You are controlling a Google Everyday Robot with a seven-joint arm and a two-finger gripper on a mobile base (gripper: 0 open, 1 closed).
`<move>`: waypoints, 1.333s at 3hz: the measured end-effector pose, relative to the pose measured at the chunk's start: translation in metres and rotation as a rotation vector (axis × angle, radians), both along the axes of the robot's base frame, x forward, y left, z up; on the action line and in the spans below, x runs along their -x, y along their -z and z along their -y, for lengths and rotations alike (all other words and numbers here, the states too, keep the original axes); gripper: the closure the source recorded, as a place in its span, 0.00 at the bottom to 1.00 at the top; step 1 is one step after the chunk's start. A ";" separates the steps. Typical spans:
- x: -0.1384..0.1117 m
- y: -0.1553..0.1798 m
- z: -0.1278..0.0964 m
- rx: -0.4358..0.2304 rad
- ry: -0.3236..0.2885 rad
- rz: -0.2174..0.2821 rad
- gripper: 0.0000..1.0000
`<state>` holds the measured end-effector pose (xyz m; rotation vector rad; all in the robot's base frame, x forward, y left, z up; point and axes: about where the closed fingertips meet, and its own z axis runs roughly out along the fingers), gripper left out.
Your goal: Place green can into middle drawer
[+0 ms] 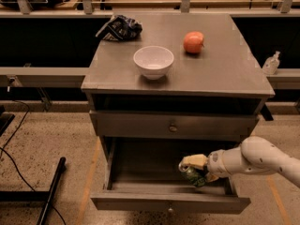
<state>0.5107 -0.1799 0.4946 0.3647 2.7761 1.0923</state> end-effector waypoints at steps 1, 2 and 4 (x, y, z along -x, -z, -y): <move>-0.003 0.016 -0.003 0.023 0.026 -0.011 0.82; -0.007 0.025 -0.009 0.045 0.034 -0.011 0.58; -0.008 0.027 -0.012 0.052 0.044 -0.011 0.12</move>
Offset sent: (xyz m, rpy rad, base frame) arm 0.0115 0.0113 -0.0329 -0.0761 0.0057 -0.0501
